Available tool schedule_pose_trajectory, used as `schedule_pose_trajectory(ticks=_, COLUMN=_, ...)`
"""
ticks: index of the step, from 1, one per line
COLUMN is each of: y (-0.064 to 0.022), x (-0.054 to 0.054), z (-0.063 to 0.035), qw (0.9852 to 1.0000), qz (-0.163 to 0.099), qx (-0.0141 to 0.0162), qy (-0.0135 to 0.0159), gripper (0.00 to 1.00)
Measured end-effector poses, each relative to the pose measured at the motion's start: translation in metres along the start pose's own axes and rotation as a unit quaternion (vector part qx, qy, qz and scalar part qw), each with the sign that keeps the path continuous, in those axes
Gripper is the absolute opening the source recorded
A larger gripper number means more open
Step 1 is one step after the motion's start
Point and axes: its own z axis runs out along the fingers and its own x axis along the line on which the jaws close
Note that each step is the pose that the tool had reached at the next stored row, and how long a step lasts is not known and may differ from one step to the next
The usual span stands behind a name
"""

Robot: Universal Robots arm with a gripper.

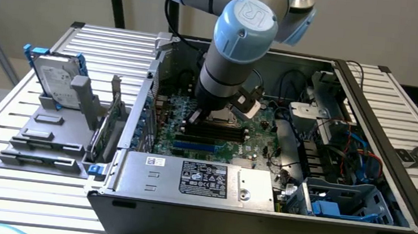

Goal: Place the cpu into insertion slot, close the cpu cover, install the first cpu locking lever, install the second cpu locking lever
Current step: 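Install the second cpu locking lever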

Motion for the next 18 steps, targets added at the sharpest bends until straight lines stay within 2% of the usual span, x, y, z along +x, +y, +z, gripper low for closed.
schedule_pose_trajectory(ticks=3, y=-0.0003, x=0.000, z=0.0002, qw=1.0000, qz=0.000, qx=0.0001, qy=0.0001, gripper=0.11)
schedule_pose_trajectory(ticks=5, y=-0.0003, x=0.000, z=0.0002, qw=1.0000, qz=0.000, qx=-0.0009, qy=-0.0014, gripper=0.11)
schedule_pose_trajectory(ticks=11, y=-0.0009, x=0.001, z=-0.0024, qw=0.9998, qz=0.002, qx=-0.0107, qy=-0.0165, gripper=0.11)
schedule_pose_trajectory(ticks=12, y=-0.0016, x=0.001, z=-0.0052, qw=0.9998, qz=0.002, qx=-0.0114, qy=-0.0177, gripper=0.11)
schedule_pose_trajectory(ticks=18, y=-0.0096, x=0.005, z=-0.0249, qw=0.9998, qz=0.003, qx=-0.0117, qy=-0.0181, gripper=0.11)
